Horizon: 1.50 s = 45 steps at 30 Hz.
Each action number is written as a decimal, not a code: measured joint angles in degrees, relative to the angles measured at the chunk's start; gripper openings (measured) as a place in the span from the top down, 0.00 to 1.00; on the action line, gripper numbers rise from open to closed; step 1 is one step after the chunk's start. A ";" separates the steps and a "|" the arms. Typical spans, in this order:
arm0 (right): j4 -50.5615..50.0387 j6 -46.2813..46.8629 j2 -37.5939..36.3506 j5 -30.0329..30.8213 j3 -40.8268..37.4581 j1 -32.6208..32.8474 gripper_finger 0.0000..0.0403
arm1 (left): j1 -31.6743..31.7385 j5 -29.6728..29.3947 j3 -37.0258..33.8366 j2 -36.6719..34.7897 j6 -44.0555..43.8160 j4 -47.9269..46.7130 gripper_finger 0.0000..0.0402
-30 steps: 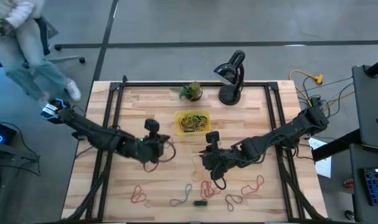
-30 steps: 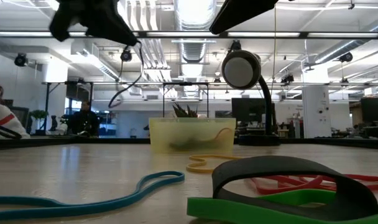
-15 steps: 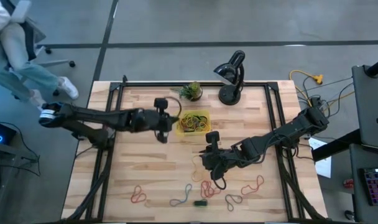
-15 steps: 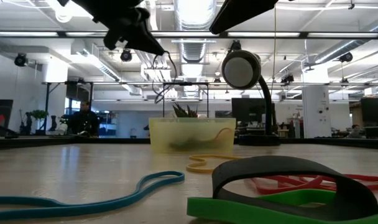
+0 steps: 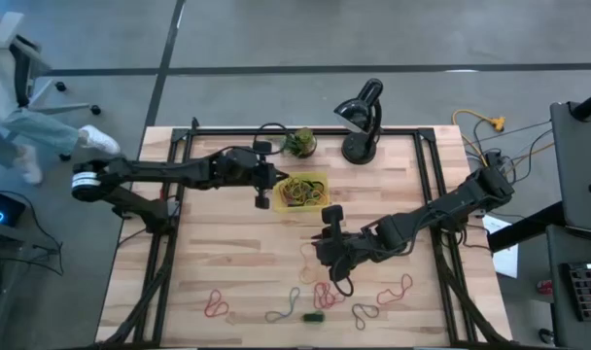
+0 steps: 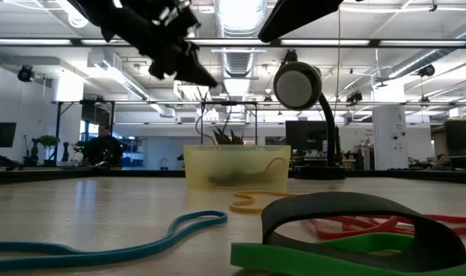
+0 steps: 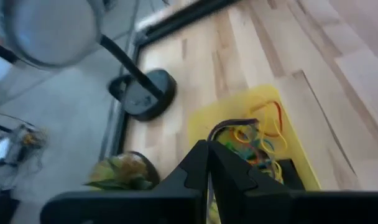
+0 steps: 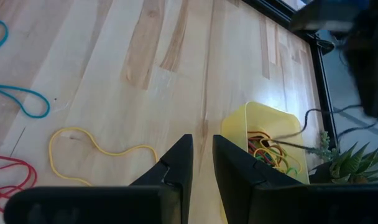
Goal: Pick and place rubber bands into bin
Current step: Put the purple rubber band in the yellow bin, then put the red rubber band in the yellow bin
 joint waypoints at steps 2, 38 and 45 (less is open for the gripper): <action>-0.02 0.01 0.00 0.01 0.00 -0.01 0.86 | 0.73 0.26 0.00 2.39 0.07 0.21 1.00; 0.36 3.26 0.00 -0.38 -2.58 0.00 0.86 | -3.24 3.85 3.20 1.43 -6.25 -24.80 0.75; 2.41 1.95 0.00 -0.42 -2.99 -0.06 0.86 | -15.50 5.51 0.08 -7.26 -12.21 -32.43 0.75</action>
